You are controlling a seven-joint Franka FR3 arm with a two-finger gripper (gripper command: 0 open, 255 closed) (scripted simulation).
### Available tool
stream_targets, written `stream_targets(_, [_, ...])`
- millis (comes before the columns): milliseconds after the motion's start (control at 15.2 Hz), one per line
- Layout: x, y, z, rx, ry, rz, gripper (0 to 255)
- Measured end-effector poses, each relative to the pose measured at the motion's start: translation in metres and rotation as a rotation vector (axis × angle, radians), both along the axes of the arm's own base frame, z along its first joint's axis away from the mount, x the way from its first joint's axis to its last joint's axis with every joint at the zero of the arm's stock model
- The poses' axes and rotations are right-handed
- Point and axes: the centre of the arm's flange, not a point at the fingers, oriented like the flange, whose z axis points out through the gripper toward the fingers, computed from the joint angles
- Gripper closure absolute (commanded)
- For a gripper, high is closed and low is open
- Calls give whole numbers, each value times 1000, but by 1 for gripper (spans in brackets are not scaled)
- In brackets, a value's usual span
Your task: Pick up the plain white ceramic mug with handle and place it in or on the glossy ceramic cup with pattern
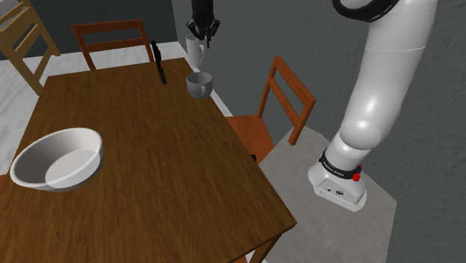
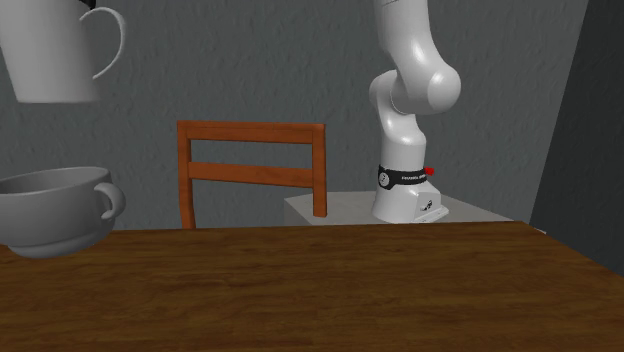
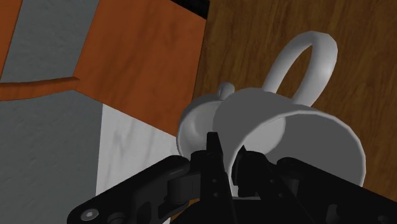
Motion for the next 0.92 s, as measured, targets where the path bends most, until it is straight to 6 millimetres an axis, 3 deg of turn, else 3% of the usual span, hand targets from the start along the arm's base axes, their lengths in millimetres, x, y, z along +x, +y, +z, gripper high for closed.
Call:
stream_targets(198, [14,-19,-3,0,0,0,255])
stream_targets(924, [13,-21,-61,0,1,1,255])
